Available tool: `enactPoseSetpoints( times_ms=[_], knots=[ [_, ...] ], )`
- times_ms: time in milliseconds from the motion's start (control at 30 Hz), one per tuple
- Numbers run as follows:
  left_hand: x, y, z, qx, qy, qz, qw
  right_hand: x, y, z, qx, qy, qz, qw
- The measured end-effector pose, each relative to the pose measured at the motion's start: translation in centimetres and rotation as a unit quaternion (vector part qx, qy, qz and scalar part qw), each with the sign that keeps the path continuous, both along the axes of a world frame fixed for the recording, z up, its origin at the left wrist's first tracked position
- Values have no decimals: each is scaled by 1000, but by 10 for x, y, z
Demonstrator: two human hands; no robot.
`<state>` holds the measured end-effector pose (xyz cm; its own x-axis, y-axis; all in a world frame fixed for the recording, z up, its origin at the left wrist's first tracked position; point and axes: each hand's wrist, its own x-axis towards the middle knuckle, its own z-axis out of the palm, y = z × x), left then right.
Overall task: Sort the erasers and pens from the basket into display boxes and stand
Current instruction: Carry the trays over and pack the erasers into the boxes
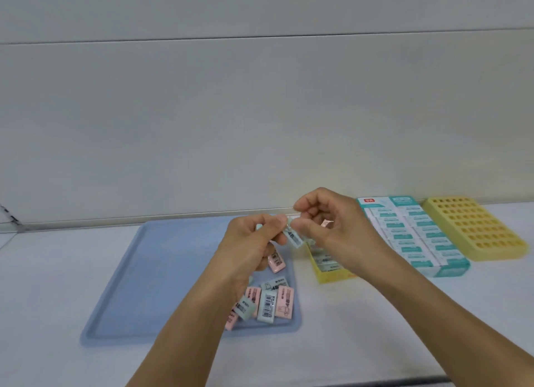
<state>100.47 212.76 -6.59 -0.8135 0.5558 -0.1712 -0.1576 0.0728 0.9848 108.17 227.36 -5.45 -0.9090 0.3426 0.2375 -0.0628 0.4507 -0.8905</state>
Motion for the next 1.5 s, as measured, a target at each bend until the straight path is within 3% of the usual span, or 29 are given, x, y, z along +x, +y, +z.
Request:
enactPoseSetpoints(
  times_ms=[133,200,300,400,500,667,800,1000,1100,1167,1300,1400,1500],
  knots=[
    [8,15,-2,59,-64,26,996,17,4,-1,257,-13,-41,966],
    [12,19,-3,59,-72,15,996,20,8,-2,323,15,-52,945],
    [14,21,-6,-33,9,26,999,24,25,-1,291,-15,-69,954],
    [12,17,-11,-101,73,33,992,32,50,-1,257,-120,-35,958],
    [13,15,-10,-73,16,33,997,33,57,-5,291,-200,29,935],
    [14,13,-9,41,-133,66,988,23,54,-10,316,-222,76,919],
    [15,7,-9,54,-110,58,991,19,53,-16,308,-207,73,926],
    [23,3,-8,166,-171,19,971,20,53,-31,327,-149,54,932],
    [25,3,-9,171,-140,-3,975,20,44,-26,236,-28,13,971],
    [26,4,-10,156,-104,-11,982,22,34,-16,176,13,41,983],
    [30,7,-5,106,-10,2,994,22,26,-5,150,-16,65,986],
    [33,10,-5,53,96,36,993,22,25,3,-1,-64,25,998],
    [34,12,-8,20,178,43,983,27,27,7,-84,-107,43,990]
  ],
)
